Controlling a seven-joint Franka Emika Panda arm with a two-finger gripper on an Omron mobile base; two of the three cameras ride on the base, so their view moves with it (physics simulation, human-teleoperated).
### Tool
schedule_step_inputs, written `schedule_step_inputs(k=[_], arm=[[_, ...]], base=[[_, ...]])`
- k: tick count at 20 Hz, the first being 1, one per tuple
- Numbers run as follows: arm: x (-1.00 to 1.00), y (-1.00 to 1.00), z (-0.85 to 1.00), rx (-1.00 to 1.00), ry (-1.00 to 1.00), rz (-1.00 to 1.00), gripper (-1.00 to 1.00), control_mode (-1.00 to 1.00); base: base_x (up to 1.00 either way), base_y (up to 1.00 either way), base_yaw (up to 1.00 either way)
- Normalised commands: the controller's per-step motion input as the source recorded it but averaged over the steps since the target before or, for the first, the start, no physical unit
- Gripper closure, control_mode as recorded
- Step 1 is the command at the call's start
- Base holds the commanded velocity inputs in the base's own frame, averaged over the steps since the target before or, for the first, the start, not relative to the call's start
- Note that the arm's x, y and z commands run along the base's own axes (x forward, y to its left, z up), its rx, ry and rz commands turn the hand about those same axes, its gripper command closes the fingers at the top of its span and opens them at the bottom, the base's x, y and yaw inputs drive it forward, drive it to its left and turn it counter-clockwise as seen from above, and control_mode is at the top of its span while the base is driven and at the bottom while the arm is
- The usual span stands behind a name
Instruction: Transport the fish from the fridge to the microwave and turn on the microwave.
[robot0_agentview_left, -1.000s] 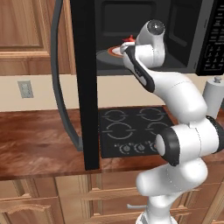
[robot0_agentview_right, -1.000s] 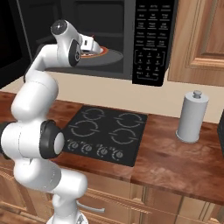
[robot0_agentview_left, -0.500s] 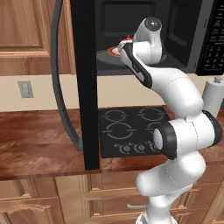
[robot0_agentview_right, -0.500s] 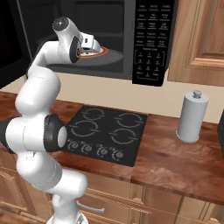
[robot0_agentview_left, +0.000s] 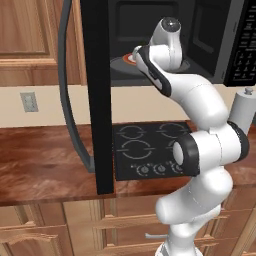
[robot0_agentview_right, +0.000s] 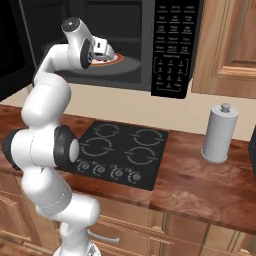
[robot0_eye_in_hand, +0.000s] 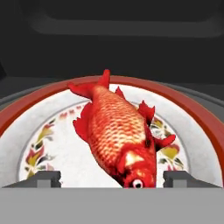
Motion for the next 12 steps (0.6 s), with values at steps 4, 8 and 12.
schedule_step_inputs(k=[4,8,12], arm=[[-0.06,0.00,0.12,0.00,-0.02,0.00,-1.00,-1.00],[-0.39,0.00,0.19,0.00,-0.08,0.00,-1.00,-1.00],[-0.57,0.00,0.29,0.00,-0.12,0.00,-1.00,-1.00]], base=[[0.00,0.00,0.00],[0.00,0.00,0.00],[0.00,0.00,0.00]])
